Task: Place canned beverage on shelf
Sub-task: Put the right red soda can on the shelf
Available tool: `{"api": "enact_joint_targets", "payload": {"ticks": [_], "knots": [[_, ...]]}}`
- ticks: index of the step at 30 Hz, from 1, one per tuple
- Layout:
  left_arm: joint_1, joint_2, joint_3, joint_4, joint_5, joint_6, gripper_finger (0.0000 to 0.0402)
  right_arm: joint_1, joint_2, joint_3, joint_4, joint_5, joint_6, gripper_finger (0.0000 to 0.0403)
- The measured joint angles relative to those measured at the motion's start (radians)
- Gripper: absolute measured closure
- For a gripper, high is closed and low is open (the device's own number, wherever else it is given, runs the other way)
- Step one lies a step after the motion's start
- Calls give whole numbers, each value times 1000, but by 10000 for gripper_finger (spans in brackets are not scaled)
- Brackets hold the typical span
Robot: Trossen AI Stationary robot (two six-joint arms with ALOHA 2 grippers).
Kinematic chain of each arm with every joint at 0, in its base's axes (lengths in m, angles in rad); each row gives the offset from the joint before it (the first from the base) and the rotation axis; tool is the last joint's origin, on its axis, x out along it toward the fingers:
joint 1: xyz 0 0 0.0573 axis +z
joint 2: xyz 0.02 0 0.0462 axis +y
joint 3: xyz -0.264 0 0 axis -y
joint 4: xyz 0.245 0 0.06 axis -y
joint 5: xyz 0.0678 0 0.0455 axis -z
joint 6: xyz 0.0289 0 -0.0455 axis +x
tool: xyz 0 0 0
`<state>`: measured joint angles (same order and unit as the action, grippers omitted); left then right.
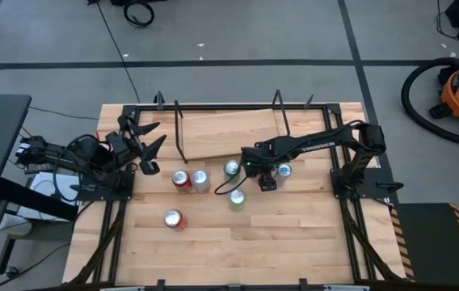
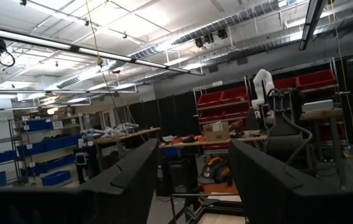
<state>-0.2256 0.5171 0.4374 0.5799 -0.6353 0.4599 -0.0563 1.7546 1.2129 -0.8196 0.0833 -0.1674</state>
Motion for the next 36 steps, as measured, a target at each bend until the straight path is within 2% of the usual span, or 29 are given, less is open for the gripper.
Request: {"api": "enact_joint_targets", "payload": {"ticks": [4, 9, 18, 24, 36], "knots": [[0, 0, 0, 0, 0, 0, 196, -6, 0, 0, 1, -16, 2, 81], [0, 0, 0, 0, 0, 0, 196, -14, -5, 23, -68, -16, -19, 82], [0, 0, 0, -1, 0, 0, 196, -42, -34, 198, -167, -3, -118, 72], [0, 0, -1, -8, 0, 0, 196, -129, -36, 273, -165, 1, -222, 70], [0, 6, -1, -29, 0, -59, 196, -376, -36, 278, -74, -81, -379, 66]]}}
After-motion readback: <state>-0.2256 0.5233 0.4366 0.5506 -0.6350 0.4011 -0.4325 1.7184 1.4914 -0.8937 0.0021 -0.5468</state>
